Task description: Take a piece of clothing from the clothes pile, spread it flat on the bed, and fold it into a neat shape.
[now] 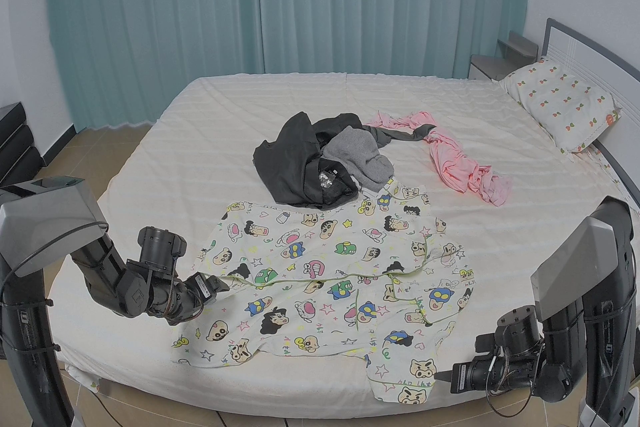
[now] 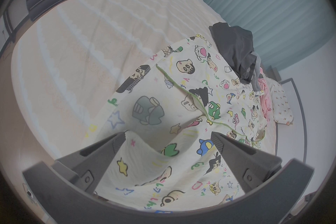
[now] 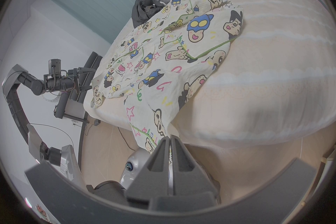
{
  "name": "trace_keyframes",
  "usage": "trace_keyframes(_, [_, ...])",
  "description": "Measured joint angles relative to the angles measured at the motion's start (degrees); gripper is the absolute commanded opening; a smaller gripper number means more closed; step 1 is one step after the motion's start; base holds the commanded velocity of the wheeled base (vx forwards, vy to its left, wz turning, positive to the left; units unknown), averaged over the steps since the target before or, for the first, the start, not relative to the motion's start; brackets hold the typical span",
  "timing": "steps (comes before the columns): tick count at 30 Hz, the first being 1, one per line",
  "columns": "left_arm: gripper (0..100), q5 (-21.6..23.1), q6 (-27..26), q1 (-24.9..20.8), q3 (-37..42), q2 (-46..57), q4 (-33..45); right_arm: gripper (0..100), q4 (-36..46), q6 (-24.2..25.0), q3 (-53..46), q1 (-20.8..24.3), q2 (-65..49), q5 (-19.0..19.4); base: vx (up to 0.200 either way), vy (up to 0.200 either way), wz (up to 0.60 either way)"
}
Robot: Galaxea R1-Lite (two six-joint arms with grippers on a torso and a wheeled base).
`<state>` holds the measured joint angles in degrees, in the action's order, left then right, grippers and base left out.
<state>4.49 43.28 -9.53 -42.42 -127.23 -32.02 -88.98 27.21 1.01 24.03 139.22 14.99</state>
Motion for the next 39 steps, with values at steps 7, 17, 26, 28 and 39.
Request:
trace_keyframes(7, [0, -0.06, -5.91, 0.09, -0.93, -1.79, 0.2, 0, 0.0, 0.0, 0.0, 0.04, 0.06, 0.0, 0.0, 0.0, 0.0])
trace_keyframes(17, [0, -0.59, -7.89, -0.13, 0.06, -1.85, 0.37, 0, 0.0, 0.0, 0.0, 0.04, 0.09, 0.0, 0.0, 0.0, 0.0])
trace_keyframes(26, [0, -2.83, -8.0, -5.49, 4.19, 2.21, -0.4, 0, 0.0, 0.02, 0.0, 0.04, 0.09, 0.02, 0.0, 0.0, 0.0])
trace_keyframes(28, [0, -4.44, -8.03, -7.58, 4.91, 2.97, -0.77, 0, 0.0, 0.02, 0.0, 0.06, 0.09, 0.0, 0.0, 0.0, 0.0])
trace_keyframes(39, [0, -7.68, -8.03, -20.54, 7.09, 3.89, -2.24, 0, 0.0, 0.02, 0.0, 0.28, 0.09, 0.02, 0.0, 0.0, 0.0])
